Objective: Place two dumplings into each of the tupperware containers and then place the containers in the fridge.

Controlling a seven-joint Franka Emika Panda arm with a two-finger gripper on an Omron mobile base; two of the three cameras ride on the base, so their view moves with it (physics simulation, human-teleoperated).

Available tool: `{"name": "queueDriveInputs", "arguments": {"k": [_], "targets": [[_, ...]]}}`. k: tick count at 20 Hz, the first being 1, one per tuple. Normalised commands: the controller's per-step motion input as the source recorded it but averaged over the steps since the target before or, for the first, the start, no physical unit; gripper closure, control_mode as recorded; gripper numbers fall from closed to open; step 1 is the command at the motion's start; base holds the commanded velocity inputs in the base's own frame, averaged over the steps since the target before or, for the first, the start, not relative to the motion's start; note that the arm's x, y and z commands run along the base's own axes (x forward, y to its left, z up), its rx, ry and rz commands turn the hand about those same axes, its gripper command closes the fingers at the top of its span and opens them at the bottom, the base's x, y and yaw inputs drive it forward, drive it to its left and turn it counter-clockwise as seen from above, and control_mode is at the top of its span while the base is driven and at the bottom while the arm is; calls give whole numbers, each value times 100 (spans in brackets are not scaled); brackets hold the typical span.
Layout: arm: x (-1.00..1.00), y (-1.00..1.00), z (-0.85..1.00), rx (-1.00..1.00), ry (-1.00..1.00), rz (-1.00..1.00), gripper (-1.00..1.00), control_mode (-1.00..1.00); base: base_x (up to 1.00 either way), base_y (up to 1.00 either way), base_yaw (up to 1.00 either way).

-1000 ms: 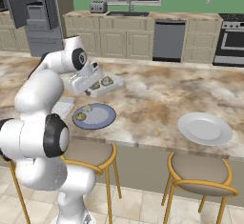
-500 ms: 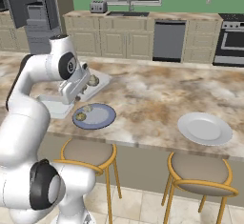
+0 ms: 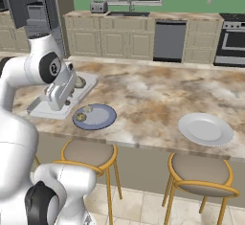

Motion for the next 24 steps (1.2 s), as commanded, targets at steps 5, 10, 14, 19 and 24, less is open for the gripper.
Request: {"name": "queueDriveInputs", "arguments": {"k": [5, 10, 14, 19, 24], "targets": [[-30, 3, 16, -9, 10, 10, 100, -100, 0, 0, 0], [-1, 1, 3, -5, 13, 1, 100, -100, 0, 0, 0], [-1, 0, 0, 0, -2, 0, 100, -100, 0, 0, 0], [-11, 2, 0, 0, -15, 0, 100, -100, 0, 0, 0], [-8, 0, 0, 0, 0, 0, 100, 100, -22, 0, 0]]}}
